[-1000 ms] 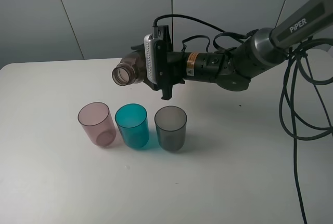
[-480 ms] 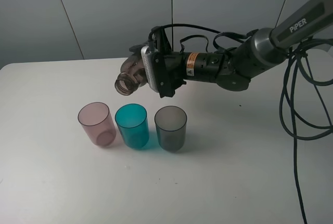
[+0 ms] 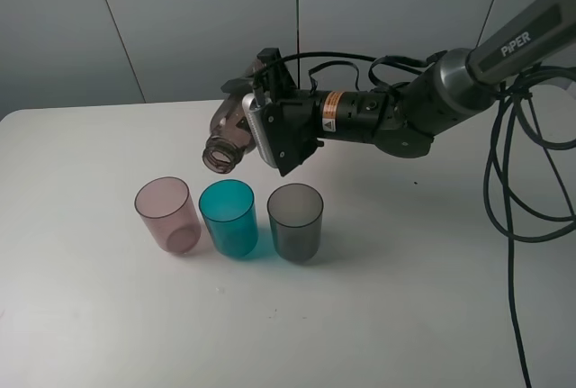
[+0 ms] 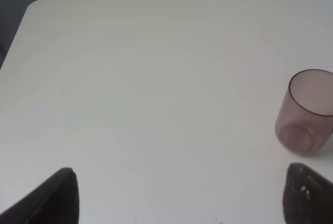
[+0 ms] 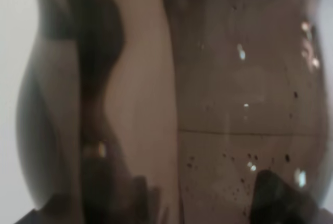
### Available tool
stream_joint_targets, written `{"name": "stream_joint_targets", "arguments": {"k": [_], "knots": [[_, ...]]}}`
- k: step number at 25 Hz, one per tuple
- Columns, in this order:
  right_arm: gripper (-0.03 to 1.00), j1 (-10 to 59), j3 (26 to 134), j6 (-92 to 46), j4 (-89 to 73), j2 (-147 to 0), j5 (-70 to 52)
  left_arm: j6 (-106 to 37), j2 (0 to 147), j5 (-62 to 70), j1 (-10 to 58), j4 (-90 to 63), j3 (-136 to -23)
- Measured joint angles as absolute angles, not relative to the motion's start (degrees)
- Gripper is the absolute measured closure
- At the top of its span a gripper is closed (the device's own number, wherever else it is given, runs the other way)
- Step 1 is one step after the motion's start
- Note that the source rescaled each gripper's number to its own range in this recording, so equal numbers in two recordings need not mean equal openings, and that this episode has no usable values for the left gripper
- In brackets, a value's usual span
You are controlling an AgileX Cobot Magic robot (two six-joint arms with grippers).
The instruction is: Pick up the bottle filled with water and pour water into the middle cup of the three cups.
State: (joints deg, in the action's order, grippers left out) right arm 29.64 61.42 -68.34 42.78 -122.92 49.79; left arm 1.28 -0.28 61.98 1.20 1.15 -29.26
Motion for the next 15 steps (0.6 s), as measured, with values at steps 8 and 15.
{"name": "stream_joint_targets", "arguments": {"k": [8, 15], "knots": [[0.91, 29.6, 61.4, -71.4, 42.8, -122.9, 49.8, 1.3, -0.3, 62.0, 1.2, 1.2, -29.3], [0.91, 29.6, 61.4, -74.6, 42.8, -122.9, 49.8, 1.3, -0.3, 62.0, 1.2, 1.2, -29.3]]}}
